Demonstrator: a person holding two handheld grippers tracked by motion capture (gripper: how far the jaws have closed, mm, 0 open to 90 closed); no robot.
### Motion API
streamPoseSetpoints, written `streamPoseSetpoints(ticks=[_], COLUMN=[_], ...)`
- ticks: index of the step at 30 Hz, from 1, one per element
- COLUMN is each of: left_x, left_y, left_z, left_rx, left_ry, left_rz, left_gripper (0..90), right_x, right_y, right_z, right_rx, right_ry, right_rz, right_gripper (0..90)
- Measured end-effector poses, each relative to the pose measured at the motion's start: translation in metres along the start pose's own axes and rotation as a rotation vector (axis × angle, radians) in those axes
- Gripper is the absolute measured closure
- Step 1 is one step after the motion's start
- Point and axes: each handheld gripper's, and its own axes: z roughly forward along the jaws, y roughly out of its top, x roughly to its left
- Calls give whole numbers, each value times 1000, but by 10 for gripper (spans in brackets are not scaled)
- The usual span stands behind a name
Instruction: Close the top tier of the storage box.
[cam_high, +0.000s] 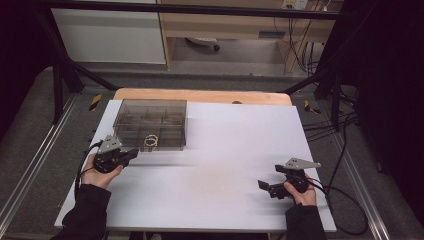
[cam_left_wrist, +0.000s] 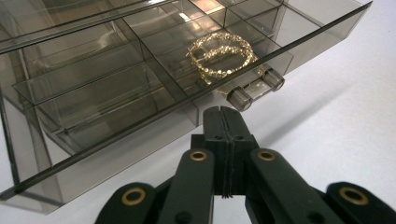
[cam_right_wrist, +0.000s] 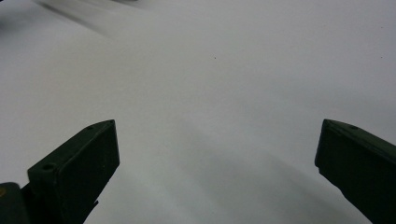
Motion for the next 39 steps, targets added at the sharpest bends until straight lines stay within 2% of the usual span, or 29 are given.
streamPoseSetpoints(ticks=[13,27,39], left_x=[-1,2,5], left_y=[1,2,5], left_z=[3,7,12], left_rx=[-12,-6,-20], left_ry=[-3,12,22], left_rz=[2,-5,-14], left_gripper=[892,893,893], right_x=[0,0,0], right_y=[0,0,0], right_z=[0,0,0], right_rx=[-1,-1,0], right_ry=[1,2,3], right_rz=[0,-3,-2], right_gripper=[7,7,7])
